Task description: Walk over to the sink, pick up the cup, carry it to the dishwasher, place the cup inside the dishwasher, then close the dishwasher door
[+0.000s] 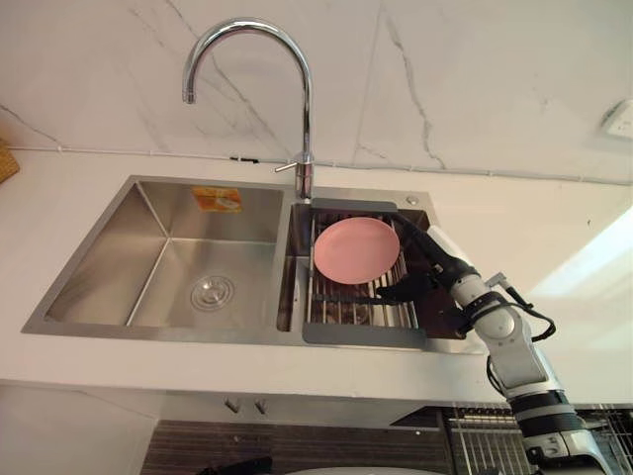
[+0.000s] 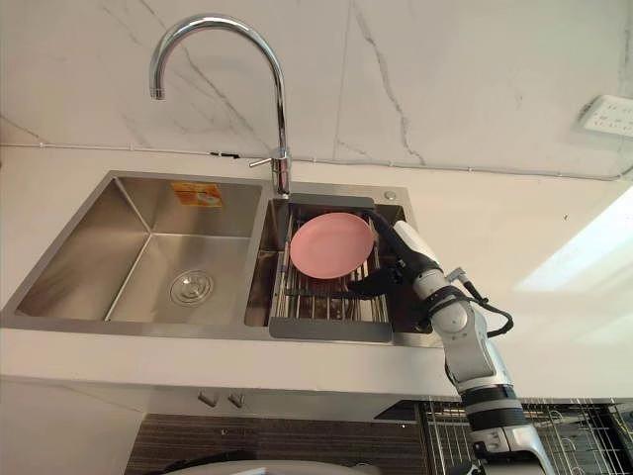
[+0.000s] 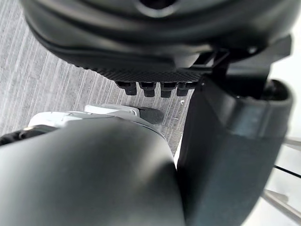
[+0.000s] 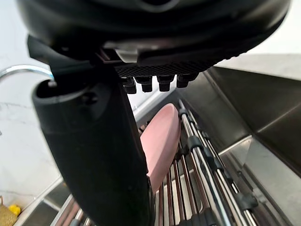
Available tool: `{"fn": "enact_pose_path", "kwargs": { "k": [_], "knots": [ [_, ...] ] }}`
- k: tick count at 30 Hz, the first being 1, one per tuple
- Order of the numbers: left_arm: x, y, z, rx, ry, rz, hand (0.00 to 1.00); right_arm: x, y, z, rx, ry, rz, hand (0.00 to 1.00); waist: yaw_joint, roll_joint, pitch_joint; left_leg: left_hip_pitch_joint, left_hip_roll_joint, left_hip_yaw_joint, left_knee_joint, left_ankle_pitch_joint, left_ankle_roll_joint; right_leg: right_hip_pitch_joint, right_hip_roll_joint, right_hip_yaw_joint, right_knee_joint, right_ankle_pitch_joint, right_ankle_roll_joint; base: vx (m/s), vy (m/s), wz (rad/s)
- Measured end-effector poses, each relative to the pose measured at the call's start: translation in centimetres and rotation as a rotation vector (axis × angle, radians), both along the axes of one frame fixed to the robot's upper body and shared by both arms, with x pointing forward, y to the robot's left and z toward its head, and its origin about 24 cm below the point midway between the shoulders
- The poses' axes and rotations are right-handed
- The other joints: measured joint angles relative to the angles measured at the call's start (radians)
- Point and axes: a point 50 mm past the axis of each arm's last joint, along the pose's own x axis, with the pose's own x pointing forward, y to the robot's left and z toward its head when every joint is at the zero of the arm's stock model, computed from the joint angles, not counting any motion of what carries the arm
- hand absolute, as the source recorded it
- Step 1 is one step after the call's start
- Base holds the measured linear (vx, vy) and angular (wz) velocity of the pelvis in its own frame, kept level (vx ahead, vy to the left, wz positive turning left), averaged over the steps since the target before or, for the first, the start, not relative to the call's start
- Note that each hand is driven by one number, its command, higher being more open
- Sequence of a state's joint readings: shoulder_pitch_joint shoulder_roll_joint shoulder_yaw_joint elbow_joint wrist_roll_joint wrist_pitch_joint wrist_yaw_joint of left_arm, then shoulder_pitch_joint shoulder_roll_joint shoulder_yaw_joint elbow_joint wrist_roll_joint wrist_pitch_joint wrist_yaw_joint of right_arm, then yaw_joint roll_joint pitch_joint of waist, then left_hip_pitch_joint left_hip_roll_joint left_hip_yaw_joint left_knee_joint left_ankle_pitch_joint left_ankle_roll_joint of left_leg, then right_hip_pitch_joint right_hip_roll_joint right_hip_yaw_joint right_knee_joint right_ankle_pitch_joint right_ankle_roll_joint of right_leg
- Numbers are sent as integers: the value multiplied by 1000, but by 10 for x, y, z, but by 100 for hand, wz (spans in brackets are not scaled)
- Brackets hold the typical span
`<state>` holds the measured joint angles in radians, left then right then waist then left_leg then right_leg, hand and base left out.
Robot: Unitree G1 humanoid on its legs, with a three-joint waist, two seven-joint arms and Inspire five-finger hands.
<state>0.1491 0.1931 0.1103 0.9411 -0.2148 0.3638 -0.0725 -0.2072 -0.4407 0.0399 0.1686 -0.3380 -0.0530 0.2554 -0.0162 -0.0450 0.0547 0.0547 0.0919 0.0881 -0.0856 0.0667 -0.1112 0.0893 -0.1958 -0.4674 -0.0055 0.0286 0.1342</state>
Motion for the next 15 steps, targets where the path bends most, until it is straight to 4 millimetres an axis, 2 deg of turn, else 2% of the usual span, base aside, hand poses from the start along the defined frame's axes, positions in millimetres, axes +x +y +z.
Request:
{"fn": "enact_pose_path", "kwargs": {
  "k": [11,15],
  "knots": [
    [1,0,0,-5,-4,-12,100,7,-4,8,-44,-7,19,100,-1,1,1,-3,-8,3,0,4,0,1,-6,0,-8,10,3,-4,0,1],
    [1,-1,1,-6,-6,-15,100,8,-2,10,-143,-31,37,100,-1,1,2,-4,-8,4,-1,5,1,1,-6,1,-12,14,3,0,0,0]
  ]
}}
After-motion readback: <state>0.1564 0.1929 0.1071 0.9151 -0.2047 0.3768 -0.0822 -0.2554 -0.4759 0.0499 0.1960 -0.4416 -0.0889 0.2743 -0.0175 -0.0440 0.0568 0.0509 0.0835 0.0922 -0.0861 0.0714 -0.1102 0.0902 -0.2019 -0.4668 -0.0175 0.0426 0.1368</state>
